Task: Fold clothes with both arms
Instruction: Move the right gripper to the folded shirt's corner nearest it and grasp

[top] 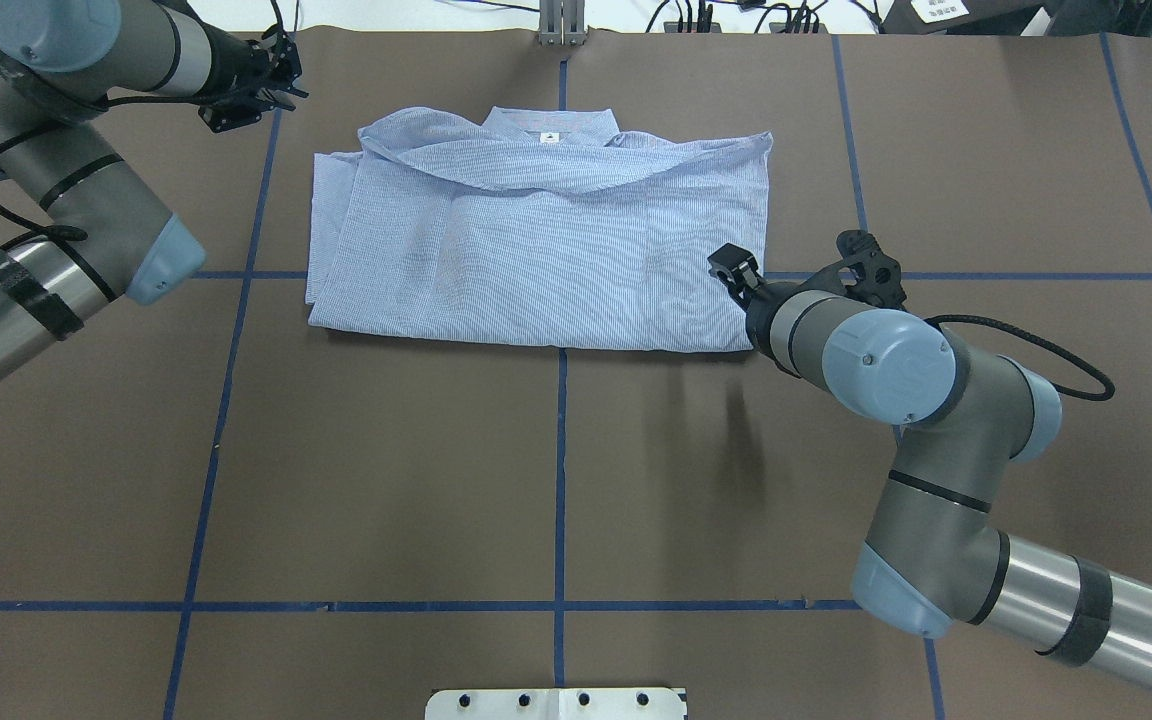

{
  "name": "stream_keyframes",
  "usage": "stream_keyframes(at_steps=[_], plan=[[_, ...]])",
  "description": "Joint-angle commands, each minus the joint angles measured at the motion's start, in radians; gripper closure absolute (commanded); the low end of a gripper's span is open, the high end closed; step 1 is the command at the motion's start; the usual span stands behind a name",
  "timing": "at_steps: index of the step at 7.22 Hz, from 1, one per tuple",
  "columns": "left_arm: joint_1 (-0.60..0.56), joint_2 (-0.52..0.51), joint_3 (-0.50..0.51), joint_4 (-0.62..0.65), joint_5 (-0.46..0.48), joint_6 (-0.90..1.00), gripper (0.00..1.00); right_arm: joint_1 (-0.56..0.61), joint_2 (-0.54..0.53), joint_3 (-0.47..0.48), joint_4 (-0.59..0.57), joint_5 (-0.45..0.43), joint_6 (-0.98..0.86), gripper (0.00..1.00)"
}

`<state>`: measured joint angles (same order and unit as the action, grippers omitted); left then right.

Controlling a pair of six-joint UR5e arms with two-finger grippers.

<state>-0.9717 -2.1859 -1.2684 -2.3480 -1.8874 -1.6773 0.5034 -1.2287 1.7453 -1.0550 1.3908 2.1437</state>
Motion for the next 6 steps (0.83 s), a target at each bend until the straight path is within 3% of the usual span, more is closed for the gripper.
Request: stream_keyframes(at_steps=[1, 6], plan=[[0.001, 0.011, -0.003, 0.0, 0.002, 0.013, 0.72, -0.014, 0.014, -0.061, 0.001, -0.004, 0.008, 0.0], [0.001, 0.011, -0.006, 0.001, 0.005, 0.016, 0.71, -0.008, 0.005, -0.079, 0.001, -0.001, 0.035, 0.02]])
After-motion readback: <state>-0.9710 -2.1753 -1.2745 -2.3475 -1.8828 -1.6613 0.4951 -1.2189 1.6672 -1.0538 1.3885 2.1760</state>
